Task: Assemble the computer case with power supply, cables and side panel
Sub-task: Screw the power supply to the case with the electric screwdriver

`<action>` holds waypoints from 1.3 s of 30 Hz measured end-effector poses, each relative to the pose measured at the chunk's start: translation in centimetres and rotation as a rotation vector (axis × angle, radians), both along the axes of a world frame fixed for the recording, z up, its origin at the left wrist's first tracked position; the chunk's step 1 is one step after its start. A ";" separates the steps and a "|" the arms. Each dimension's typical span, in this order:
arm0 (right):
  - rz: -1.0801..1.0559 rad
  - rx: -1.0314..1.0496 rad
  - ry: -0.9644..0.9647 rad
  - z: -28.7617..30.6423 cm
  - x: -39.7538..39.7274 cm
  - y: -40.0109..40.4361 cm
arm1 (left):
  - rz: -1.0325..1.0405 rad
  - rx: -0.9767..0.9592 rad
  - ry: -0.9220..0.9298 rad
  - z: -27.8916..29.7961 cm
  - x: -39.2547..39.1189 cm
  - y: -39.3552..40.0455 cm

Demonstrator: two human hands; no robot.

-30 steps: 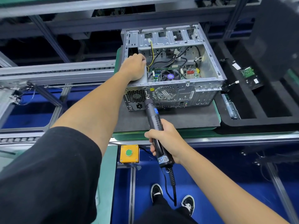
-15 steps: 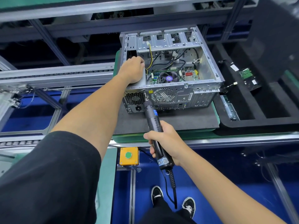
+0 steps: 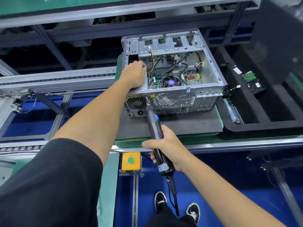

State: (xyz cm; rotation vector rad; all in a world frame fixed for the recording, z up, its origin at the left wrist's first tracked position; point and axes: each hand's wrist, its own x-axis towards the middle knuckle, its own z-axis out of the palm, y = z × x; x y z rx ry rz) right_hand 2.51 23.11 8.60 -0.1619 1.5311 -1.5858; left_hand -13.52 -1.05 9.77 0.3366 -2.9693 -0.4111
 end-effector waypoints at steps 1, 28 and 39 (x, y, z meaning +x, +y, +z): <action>0.003 0.005 0.006 0.0 0.0 0.0 | -0.001 -0.002 0.001 0.0 0.0 0.0; -0.077 0.167 0.132 0.1 1.2 -2.1 | 0.024 -0.018 0.039 -0.6 0.0 -0.1; -0.038 0.204 0.194 0.3 1.0 -1.9 | 0.030 -0.022 0.026 -0.3 0.0 0.1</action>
